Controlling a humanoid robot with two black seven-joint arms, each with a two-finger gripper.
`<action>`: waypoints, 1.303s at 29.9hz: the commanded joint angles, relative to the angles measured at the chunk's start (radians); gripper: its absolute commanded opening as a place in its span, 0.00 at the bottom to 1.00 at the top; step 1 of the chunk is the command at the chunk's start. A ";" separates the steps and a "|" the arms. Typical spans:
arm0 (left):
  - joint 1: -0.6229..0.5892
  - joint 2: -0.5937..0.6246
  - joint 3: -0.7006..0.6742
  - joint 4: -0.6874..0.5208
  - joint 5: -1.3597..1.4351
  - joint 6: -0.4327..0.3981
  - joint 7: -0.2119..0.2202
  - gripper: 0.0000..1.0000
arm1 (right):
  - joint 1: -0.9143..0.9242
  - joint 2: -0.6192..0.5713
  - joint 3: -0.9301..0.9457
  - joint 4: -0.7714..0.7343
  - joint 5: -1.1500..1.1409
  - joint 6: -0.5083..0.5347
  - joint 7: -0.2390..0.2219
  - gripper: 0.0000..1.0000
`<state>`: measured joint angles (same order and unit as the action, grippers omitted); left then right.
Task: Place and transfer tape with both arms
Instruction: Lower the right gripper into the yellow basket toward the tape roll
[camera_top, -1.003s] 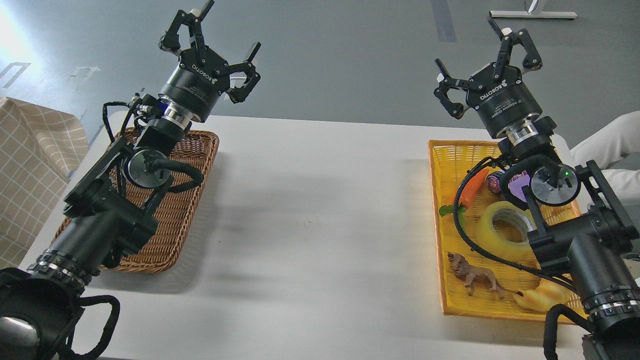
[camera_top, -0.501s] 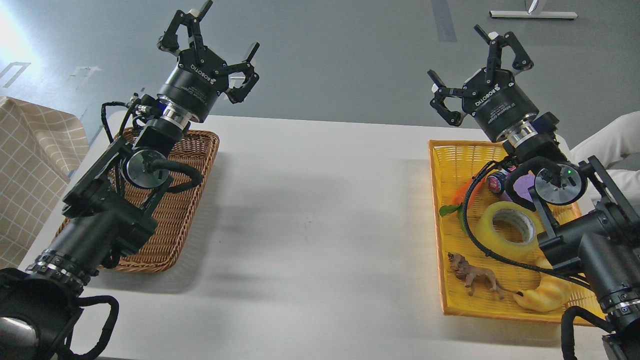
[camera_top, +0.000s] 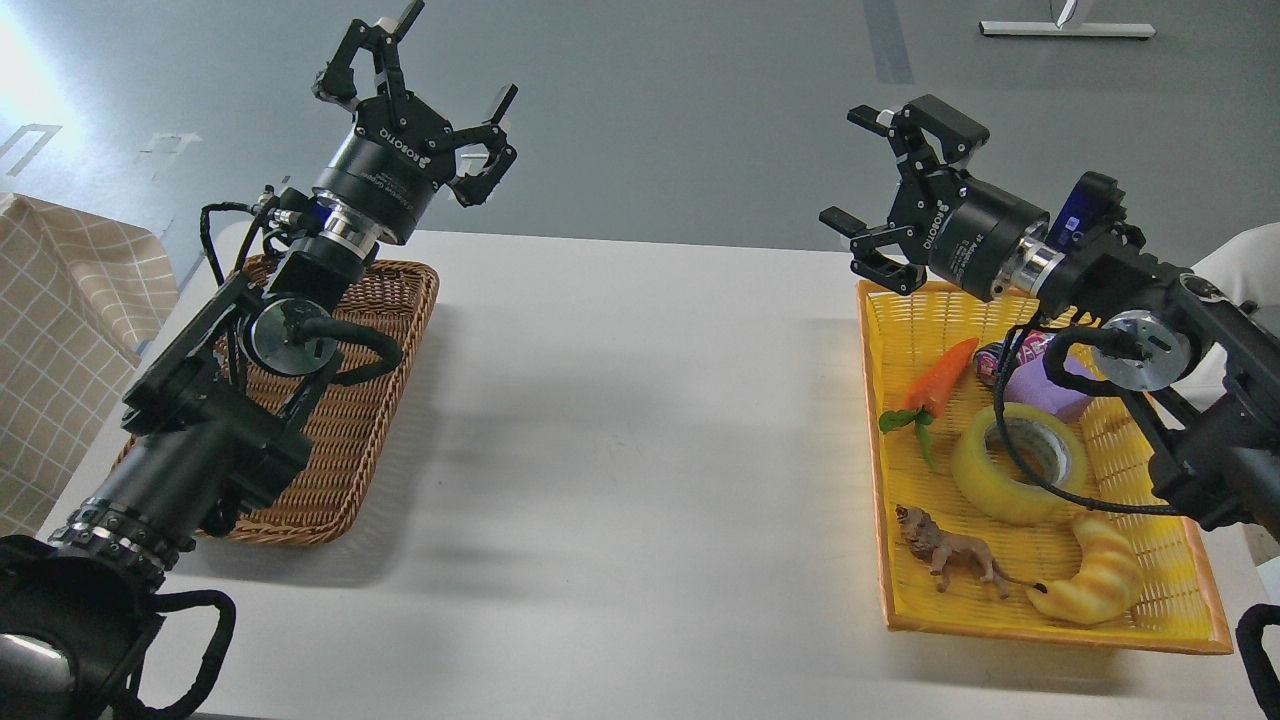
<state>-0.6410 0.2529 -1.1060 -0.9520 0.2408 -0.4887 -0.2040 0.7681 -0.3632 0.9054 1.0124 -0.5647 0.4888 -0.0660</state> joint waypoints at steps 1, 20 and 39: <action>0.000 0.000 0.001 -0.001 0.000 0.000 0.000 0.98 | 0.013 -0.045 -0.019 0.057 -0.154 0.000 -0.005 1.00; -0.002 0.000 -0.002 -0.001 0.000 0.000 0.000 0.98 | 0.011 -0.367 -0.213 0.307 -0.711 0.000 -0.052 1.00; -0.002 0.003 -0.002 -0.001 0.000 0.000 0.000 0.98 | -0.101 -0.605 -0.306 0.399 -0.765 0.000 -0.163 0.99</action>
<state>-0.6437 0.2553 -1.1076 -0.9527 0.2409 -0.4887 -0.2040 0.6912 -0.9479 0.6017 1.4076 -1.3282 0.4884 -0.2238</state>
